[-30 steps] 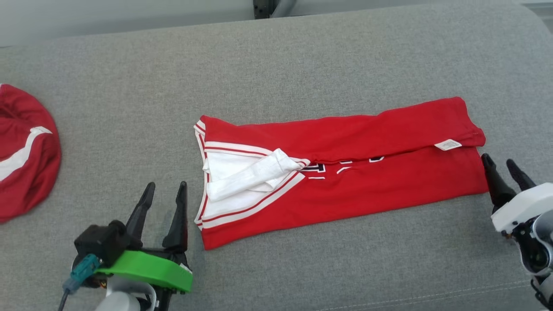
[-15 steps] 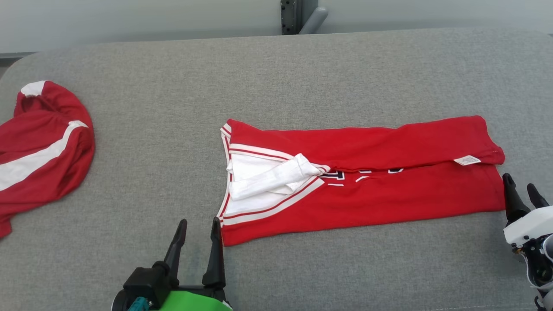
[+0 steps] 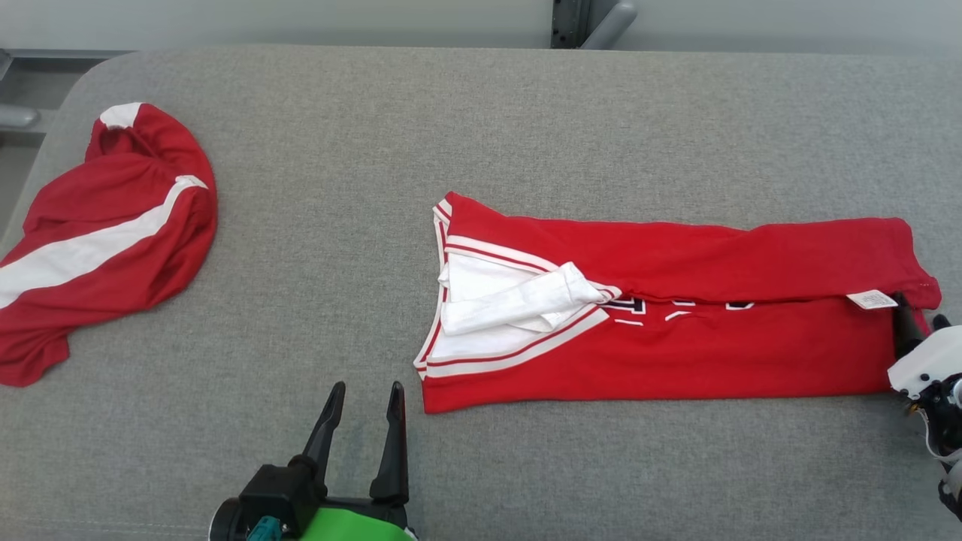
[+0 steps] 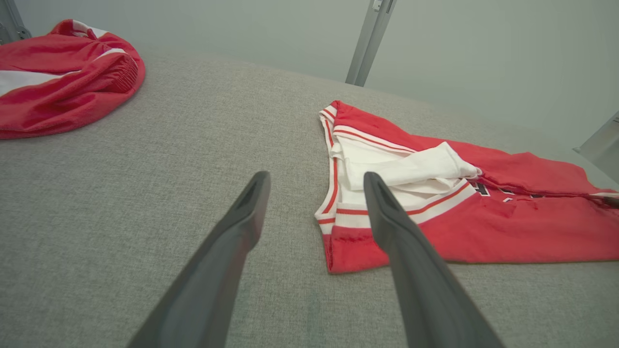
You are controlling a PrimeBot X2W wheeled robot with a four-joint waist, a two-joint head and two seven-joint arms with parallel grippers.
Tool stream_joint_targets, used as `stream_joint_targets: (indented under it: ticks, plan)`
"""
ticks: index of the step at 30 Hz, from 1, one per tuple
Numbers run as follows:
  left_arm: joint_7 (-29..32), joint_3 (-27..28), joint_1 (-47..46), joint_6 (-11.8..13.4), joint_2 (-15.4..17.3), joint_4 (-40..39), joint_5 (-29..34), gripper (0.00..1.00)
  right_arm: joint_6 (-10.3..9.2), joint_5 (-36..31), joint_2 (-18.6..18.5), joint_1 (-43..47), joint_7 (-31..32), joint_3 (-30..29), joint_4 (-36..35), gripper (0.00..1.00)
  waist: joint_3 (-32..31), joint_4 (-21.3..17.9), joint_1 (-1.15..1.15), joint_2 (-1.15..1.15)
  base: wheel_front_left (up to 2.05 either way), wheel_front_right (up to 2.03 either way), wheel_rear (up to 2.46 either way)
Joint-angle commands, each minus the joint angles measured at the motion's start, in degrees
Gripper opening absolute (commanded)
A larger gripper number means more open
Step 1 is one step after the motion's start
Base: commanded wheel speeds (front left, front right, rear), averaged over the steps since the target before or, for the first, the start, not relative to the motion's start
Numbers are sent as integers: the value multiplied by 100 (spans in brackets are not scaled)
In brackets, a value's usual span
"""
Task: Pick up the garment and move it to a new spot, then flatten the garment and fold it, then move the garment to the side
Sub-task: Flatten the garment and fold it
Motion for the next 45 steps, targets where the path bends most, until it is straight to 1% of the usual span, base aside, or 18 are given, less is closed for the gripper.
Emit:
stream_joint_targets:
  ticks: [1,4,8,9,10,11,12,15,18,31,34,38,39,40,41,42,45]
  plan:
    - [-21,23,-60,-16,-23,3,36,100,-3,-58,7,-37,27,20,53,100,47,39,0,0,0,0,0]
    - [-21,72,-105,-73,-47,-1,45,100,-3,-70,86,-152,182,84,315,100,87,58,0,0,0,0,0]
    - [-21,146,-134,-123,-73,-10,43,100,-3,-67,185,-224,265,156,497,100,111,44,0,0,0,0,0]
    - [-21,168,-134,-127,-79,-10,40,100,-3,-63,205,-242,275,173,523,84,115,32,0,0,0,0,0]
    - [-21,188,-136,-133,-82,-12,38,100,-2,-62,222,-264,283,194,543,49,121,17,0,0,0,0,0]
    - [-21,207,-142,-146,-87,-14,25,100,-2,-53,238,-280,305,212,554,29,125,6,0,0,0,0,0]
    - [-21,218,-147,-162,-91,-12,13,100,-2,-34,251,-288,331,228,562,0,127,-4,0,0,0,0,0]
    - [-21,237,-171,-182,-100,3,33,100,-3,-6,242,-280,357,282,533,0,123,-32,0,0,0,0,0]
    - [-21,281,-201,-195,-103,13,55,100,-8,34,123,-229,329,306,465,0,111,-73,0,0,0,0,0]
    - [-21,460,-229,-246,-112,-1,182,100,-7,111,-682,-350,164,303,194,0,58,-414,0,0,0,0,0]
    - [-21,459,-237,-253,-112,11,203,100,-6,88,-754,-310,146,400,-111,0,51,-472,0,0,0,0,0]
    - [-21,476,-228,-233,-113,25,220,100,-5,130,-798,-209,148,517,-720,0,35,-540,0,0,0,0,0]
    - [-21,476,-228,-233,-113,25,220,100,-5,130,-798,-209,148,517,-720,0,35,-540,0,0,0,0,0]
    - [-21,472,-211,-231,-114,40,212,100,-5,168,-792,-162,230,577,-1091,0,22,-559,0,0,0,0,0]
    - [-21,463,-203,-228,-113,44,198,100,-5,169,-791,-147,278,617,-1278,0,15,-564,0,0,0,0,0]
    - [-21,463,-203,-228,-113,44,198,100,-5,169,-791,-147,278,617,-1278,0,15,-564,0,0,0,0,0]
    - [-21,427,-194,-217,-114,66,153,100,-4,193,-750,-85,439,688,-1852,0,-12,-555,0,0,0,0,0]
